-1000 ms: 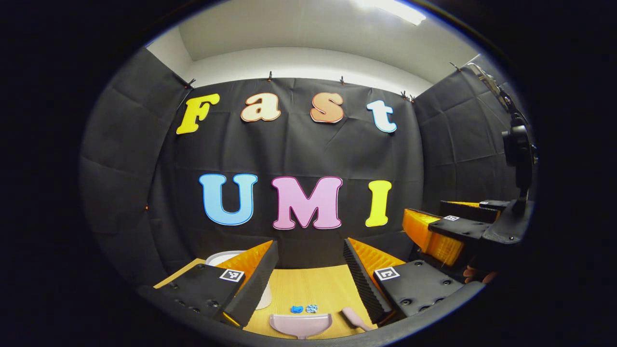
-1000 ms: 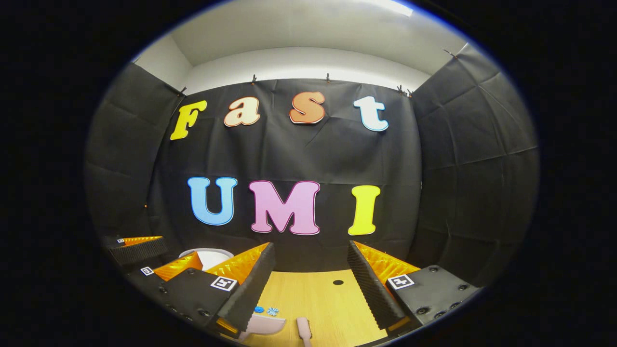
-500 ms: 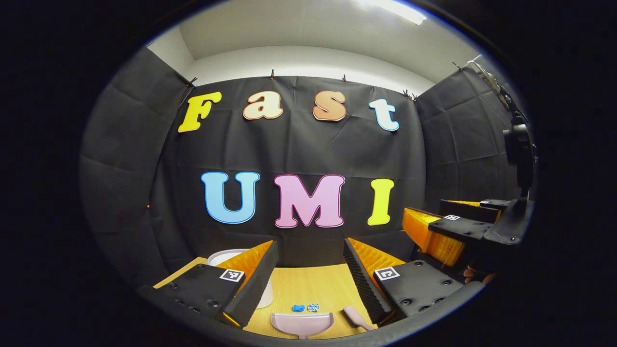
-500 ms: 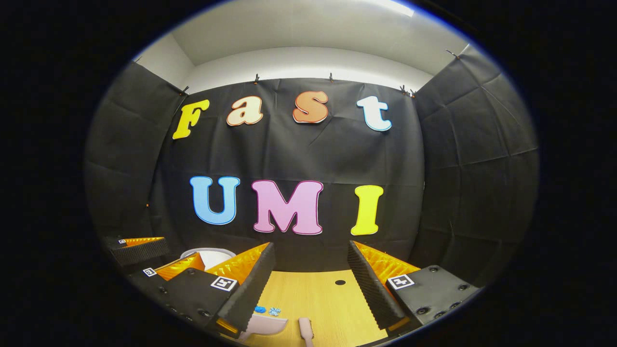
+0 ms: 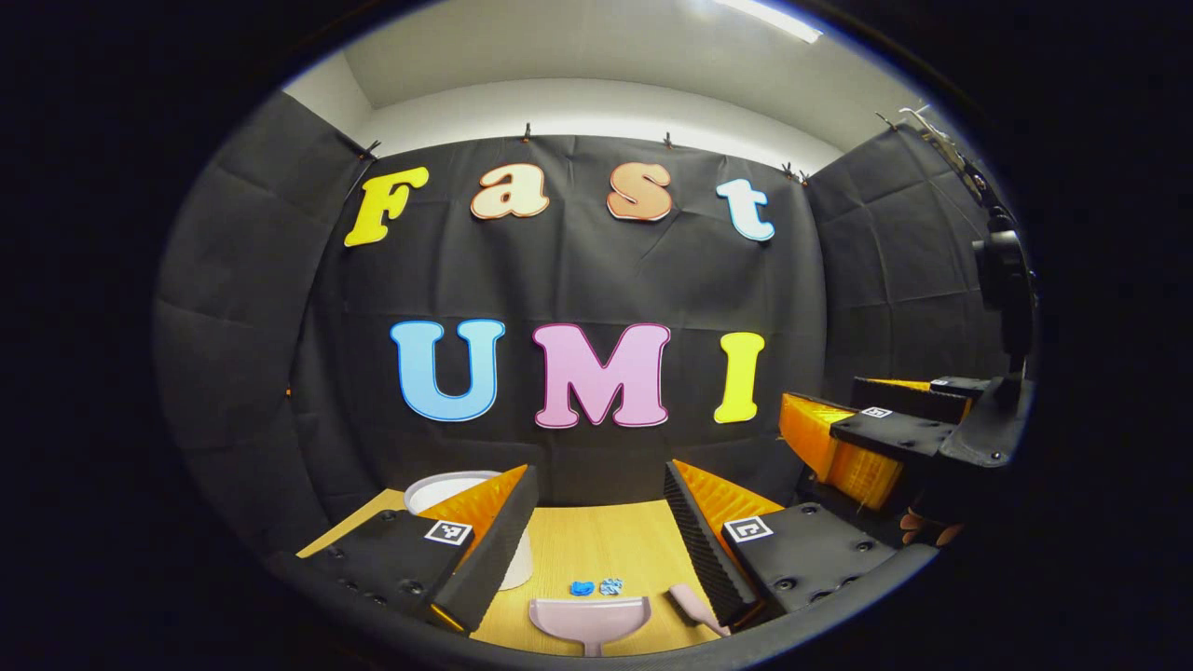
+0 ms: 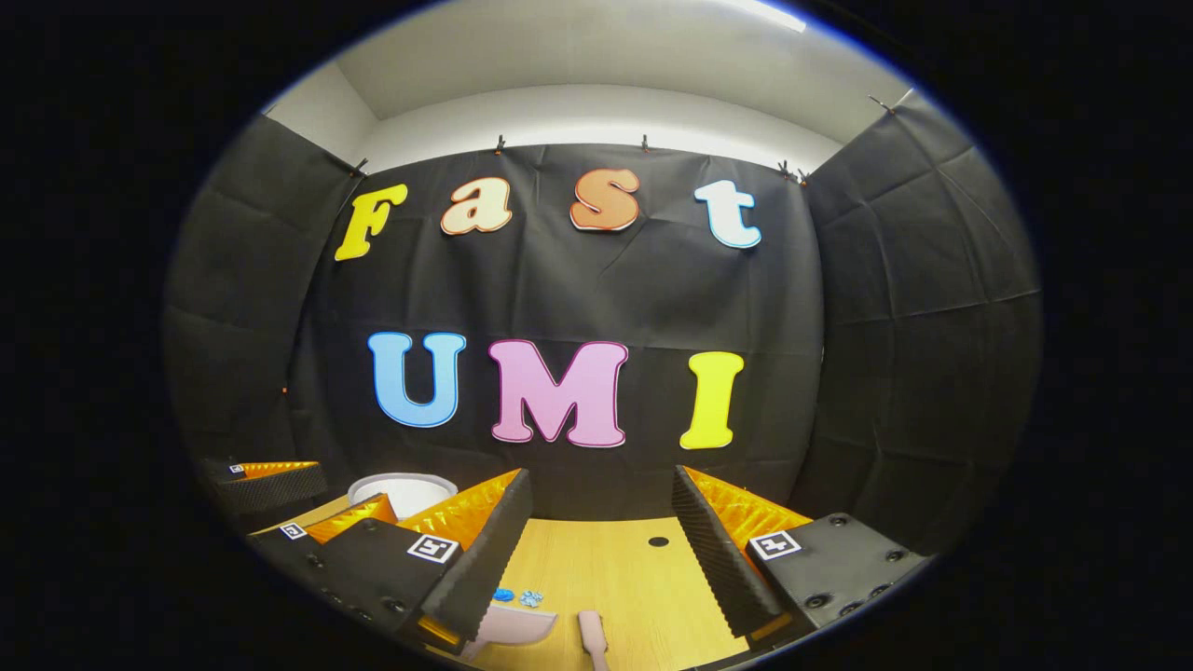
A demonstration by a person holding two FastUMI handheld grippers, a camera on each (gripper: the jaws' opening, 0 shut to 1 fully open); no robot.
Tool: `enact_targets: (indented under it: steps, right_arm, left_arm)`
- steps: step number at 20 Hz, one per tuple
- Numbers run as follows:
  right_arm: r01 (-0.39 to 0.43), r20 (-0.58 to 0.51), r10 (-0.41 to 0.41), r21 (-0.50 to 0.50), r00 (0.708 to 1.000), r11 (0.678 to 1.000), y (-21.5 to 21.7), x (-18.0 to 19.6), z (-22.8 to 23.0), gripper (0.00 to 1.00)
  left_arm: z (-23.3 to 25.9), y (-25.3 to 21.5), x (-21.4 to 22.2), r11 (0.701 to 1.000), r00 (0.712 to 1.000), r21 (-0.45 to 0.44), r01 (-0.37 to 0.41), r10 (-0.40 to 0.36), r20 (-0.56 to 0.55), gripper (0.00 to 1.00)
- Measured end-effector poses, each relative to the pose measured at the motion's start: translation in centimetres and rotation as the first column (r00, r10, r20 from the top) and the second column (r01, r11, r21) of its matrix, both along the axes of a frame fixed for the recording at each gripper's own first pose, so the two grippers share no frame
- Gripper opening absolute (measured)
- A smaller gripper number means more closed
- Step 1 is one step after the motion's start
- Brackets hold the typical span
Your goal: Pick up the small broom and dustpan from the desktop, sweep the trash into the dustpan with the broom, and then empty the trash into the garbage bin.
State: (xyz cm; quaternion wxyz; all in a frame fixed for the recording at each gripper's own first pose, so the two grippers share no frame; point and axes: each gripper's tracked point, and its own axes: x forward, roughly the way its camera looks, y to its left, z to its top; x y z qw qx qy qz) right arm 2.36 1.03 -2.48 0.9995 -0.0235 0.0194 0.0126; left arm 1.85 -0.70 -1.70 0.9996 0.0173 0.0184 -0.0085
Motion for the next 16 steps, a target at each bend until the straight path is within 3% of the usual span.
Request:
enact_targets:
  steps: [4, 5, 8, 10, 13, 16]
  right_arm:
    - [-0.006, -0.085, 0.007, 0.004, 0.996, 1.0, 0.0, 1.3, -2.8, 0.97]
    - [-0.009, -0.117, 0.01, 0.005, 0.993, 1.0, -0.1, 1.7, -4.1, 0.92]
    - [-0.034, -0.261, 0.034, 0.006, 0.965, 0.999, 0.0, 3.2, -9.0, 0.97]
    - [-0.065, -0.382, 0.074, 0.036, 0.921, 0.997, 0.5, 3.4, -12.9, 0.98]
    - [-0.078, -0.524, 0.104, 0.071, 0.845, 0.994, 0.8, 4.0, -18.0, 0.98]
    - [-0.096, -0.67, 0.119, 0.071, 0.733, 0.993, 1.0, 3.3, -24.1, 0.98]
  left_arm:
    - [-1.9, 0.0, 0.7, 1.0, 0.998, 0.003, 0.001, 0.0, -0.063, 0.8]
    - [-2.8, 0.1, 1.1, 1.0, 0.996, 0.001, -0.005, 0.005, -0.089, 0.8]
    - [-6.4, 0.1, 2.5, 0.999, 0.978, -0.025, -0.024, 0.018, -0.207, 0.82]
    - [-10.0, 0.1, 3.3, 0.999, 0.944, -0.037, -0.04, 0.025, -0.33, 0.8]
    - [-14.2, -0.4, 3.6, 0.997, 0.868, -0.046, -0.054, 0.024, -0.497, 0.81]
    - [-18.9, -0.5, 4.0, 0.999, 0.769, -0.03, -0.043, 0.014, -0.639, 0.81]
